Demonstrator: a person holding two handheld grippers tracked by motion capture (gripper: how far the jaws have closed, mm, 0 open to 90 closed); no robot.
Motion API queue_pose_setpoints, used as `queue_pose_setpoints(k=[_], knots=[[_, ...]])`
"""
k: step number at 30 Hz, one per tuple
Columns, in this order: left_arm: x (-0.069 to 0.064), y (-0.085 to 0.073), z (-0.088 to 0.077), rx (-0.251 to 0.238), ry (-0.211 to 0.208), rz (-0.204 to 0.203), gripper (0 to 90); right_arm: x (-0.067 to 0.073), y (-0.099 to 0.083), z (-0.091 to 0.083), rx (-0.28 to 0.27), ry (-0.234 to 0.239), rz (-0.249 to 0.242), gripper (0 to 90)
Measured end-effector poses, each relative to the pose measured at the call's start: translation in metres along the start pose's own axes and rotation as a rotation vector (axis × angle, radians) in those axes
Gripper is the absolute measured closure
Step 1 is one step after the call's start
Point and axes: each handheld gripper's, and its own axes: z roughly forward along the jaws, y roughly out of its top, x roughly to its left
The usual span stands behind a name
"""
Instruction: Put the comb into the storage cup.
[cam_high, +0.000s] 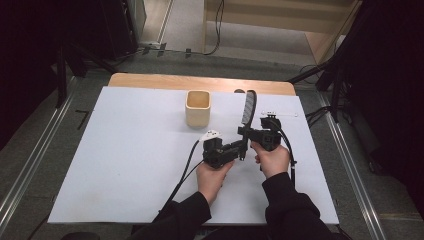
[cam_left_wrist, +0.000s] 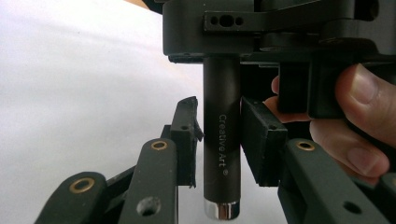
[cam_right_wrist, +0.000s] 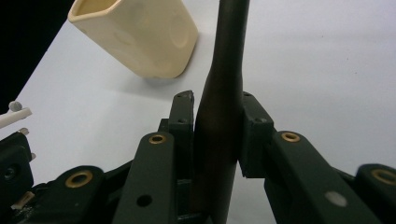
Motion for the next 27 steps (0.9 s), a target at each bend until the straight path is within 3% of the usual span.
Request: queue_pose_setpoints(k=[15, 27], knots=[[0.004, 0.012, -0.017, 0.104, 0.007, 0.027, 51.9, -0.008, 0.001, -0.001, -0.013, -0.039, -0.008, 69.6], [0.005, 0.015, -0.026, 0.234, 0.024, 0.071, 42.8, -0.010, 0.001, -0.005, -0.030, -0.057, -0.023, 69.6]])
